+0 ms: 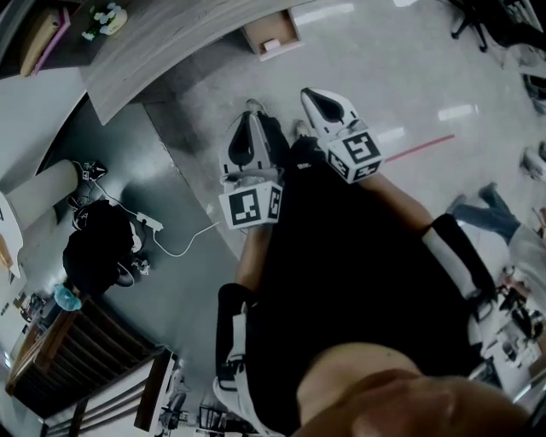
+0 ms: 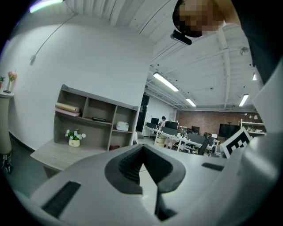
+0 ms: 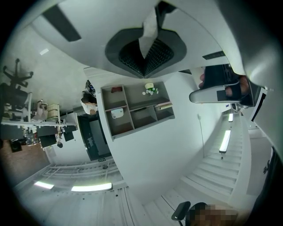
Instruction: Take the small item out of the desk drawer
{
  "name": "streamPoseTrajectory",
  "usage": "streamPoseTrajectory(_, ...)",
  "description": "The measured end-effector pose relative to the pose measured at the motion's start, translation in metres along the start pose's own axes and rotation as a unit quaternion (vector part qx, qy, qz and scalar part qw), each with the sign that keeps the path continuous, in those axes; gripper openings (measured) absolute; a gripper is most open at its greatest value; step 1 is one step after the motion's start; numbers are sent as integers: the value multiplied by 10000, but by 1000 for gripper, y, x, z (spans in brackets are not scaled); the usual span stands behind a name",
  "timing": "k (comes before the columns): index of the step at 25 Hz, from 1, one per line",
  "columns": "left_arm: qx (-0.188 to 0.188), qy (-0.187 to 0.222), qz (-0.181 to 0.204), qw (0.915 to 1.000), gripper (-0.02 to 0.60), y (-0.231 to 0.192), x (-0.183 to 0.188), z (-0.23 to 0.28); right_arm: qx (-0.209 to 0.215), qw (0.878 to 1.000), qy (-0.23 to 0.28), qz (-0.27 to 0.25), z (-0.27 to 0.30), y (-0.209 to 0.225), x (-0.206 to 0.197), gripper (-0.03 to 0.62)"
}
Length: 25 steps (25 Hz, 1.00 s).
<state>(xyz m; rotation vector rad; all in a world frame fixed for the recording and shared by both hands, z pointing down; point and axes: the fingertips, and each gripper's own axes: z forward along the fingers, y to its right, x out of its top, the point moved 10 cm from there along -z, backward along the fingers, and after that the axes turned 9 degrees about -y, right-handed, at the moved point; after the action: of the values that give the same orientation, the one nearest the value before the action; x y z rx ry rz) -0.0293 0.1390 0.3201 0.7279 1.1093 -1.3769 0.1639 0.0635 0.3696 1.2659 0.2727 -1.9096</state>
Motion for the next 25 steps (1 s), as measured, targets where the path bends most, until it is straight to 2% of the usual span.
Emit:
streamPoseTrajectory(7,-139,-21,26,9999,-2,-36,15,44,-182,9998,13,45,49,14,12,-2)
streamPoseTrajectory(14,-310,-140,77,9994,-2,-79,36,93,-327,9992,-194,157,111,31,25,-2)
streamPoseTrajectory(17,-342,-215,58,9992,-2,-98,43,111,-413,9982,-381,227,139,37,24,-2)
streamPoseTrajectory(21,-328,-157,-155,9992,-2,-116,52,135,-508,9965,-628,233,177,48,18,-2)
streamPoseTrajectory(25,-389,-173,-91,9990,-2,-128,51,150,-552,9935,-937,346,209,60,7,0)
